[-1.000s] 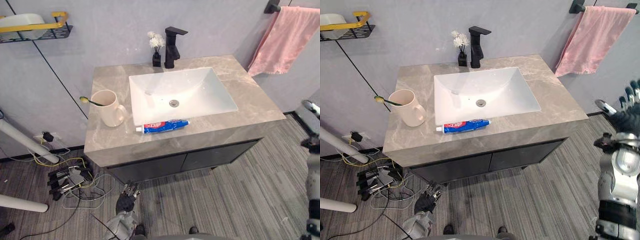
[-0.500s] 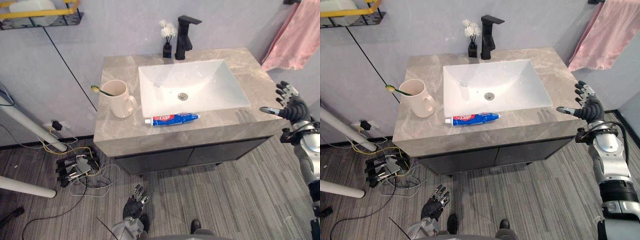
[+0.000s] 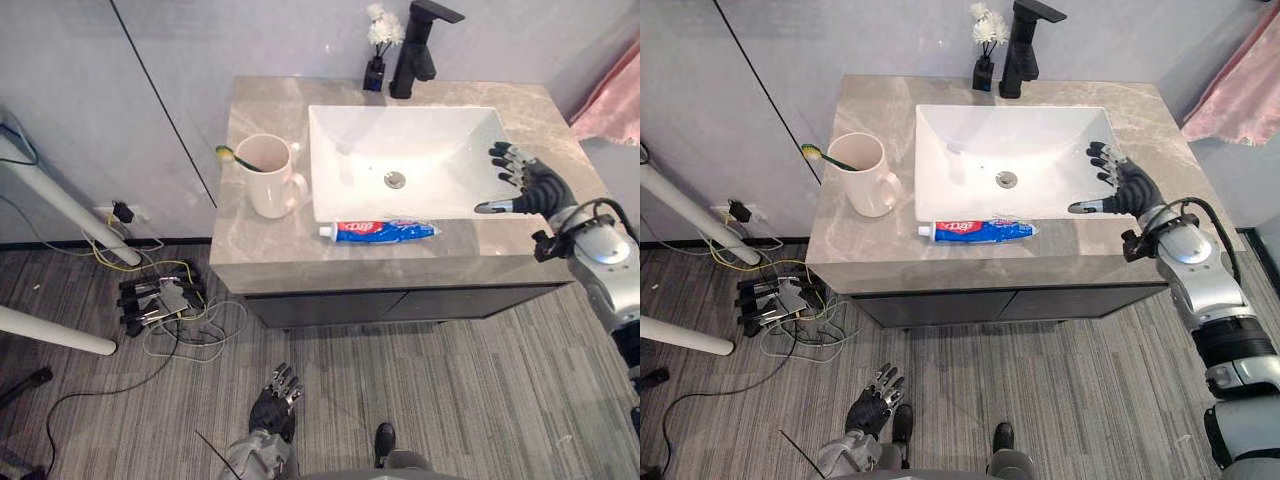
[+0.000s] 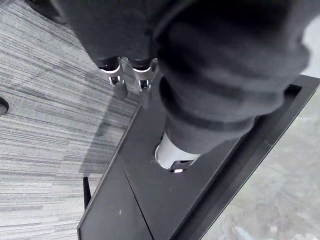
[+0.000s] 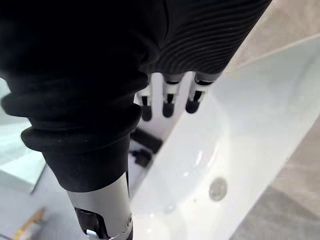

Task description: Organize washtable

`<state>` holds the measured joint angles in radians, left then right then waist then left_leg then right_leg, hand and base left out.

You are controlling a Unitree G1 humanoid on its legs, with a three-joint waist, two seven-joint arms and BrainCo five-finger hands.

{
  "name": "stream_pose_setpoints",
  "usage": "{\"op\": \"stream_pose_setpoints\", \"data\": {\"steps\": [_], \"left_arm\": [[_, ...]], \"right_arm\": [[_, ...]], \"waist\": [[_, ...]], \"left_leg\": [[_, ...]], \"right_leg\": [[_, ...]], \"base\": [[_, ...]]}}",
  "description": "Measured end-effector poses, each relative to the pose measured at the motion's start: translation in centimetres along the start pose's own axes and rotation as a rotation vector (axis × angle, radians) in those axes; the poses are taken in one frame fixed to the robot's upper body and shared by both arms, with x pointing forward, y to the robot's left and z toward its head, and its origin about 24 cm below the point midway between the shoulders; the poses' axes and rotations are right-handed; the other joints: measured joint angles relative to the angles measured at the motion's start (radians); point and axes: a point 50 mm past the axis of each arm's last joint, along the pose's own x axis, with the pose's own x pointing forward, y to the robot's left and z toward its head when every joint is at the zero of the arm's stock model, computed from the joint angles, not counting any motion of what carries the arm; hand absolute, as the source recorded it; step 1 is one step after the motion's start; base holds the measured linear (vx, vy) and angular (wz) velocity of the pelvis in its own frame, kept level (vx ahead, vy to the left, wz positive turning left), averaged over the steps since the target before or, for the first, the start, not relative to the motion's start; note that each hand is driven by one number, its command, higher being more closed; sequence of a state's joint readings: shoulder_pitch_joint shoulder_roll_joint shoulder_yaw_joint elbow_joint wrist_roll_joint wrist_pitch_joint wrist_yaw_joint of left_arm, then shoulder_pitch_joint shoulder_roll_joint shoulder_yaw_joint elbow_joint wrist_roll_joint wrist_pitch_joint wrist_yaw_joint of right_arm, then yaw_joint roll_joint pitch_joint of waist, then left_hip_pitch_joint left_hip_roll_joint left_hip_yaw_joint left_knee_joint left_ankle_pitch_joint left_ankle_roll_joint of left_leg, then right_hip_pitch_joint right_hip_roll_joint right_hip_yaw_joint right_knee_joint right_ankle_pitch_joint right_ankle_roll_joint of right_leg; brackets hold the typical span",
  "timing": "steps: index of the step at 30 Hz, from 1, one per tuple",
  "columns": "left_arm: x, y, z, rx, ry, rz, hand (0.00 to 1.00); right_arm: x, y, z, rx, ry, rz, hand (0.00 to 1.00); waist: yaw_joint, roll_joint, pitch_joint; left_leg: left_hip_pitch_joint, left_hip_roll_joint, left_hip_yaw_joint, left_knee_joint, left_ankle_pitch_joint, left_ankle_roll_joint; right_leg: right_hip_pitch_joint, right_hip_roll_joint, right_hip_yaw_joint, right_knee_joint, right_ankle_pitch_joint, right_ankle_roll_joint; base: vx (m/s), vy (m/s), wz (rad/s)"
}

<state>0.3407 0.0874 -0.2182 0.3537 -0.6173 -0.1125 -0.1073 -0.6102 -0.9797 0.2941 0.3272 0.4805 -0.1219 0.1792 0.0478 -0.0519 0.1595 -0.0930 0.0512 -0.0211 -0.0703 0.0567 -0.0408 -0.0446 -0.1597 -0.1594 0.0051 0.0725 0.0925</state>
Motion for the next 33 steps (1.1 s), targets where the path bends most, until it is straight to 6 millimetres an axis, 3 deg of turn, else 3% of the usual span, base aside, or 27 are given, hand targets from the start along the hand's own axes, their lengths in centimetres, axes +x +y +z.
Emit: {"op": "stream_pose_setpoints", "data": {"steps": [4,8,14,25,29,30,33], "left_arm": [[0.2,-0.3,0.2,0.007,-0.008,-0.015,0.0],[0.3,-0.3,0.3,0.007,-0.01,-0.016,0.0],[0.3,-0.2,0.5,0.017,-0.014,-0.017,0.0],[1.0,-0.4,1.6,0.044,-0.044,-0.037,0.0],[1.0,0.0,2.0,0.062,-0.059,-0.035,0.0],[1.0,0.0,2.2,0.069,-0.064,-0.036,0.0],[1.0,0.1,2.4,0.075,-0.069,-0.038,0.0]], "right_arm": [[0.4,0.2,0.7,-0.027,-0.017,0.03,0.0],[0.5,0.7,1.4,-0.038,-0.044,0.069,0.0],[0.5,2.4,0.9,-0.061,-0.024,0.157,0.0],[0.5,3.7,0.5,-0.102,-0.01,0.213,0.0],[0.5,3.9,0.4,-0.109,-0.007,0.216,0.0],[0.4,3.9,0.2,-0.114,-0.002,0.219,1.0],[0.4,3.9,0.3,-0.14,-0.017,0.214,1.0]], "waist": [[0.02,0.0,0.007],[0.021,-0.002,0.019],[0.028,-0.004,0.026],[0.052,-0.021,0.073],[0.055,-0.04,0.084],[0.056,-0.049,0.088],[0.066,-0.052,0.09]], "left_leg": [[-0.009,0.002,-0.005,0.0,0.004,-0.001],[-0.026,0.003,-0.018,-0.001,0.014,-0.003],[-0.04,0.003,-0.037,-0.002,0.024,-0.006],[-0.092,0.008,-0.054,-0.022,0.069,-0.016],[-0.096,0.013,-0.058,-0.024,0.075,-0.023],[-0.101,0.013,-0.06,-0.025,0.079,-0.027],[-0.114,0.023,-0.062,-0.031,0.087,-0.035]], "right_leg": [[0.0,0.003,-0.008,-0.01,0.0,0.0],[-0.011,0.006,-0.026,-0.01,0.0,0.0],[-0.014,0.007,-0.034,-0.01,0.0,0.0],[-0.064,0.013,-0.056,-0.01,-0.01,-0.005],[-0.065,0.018,-0.061,-0.009,-0.028,-0.014],[-0.068,0.017,-0.062,-0.008,-0.04,-0.007],[-0.084,0.027,-0.063,-0.004,-0.049,-0.006]], "base": [[-0.01,-0.007,0.02],[-0.03,-0.013,0.09],[-0.02,-0.008,0.09],[-0.05,-0.018,0.04],[-0.05,-0.035,0.04],[-0.06,-0.044,0.06],[-0.07,-0.053,-0.01]]}}
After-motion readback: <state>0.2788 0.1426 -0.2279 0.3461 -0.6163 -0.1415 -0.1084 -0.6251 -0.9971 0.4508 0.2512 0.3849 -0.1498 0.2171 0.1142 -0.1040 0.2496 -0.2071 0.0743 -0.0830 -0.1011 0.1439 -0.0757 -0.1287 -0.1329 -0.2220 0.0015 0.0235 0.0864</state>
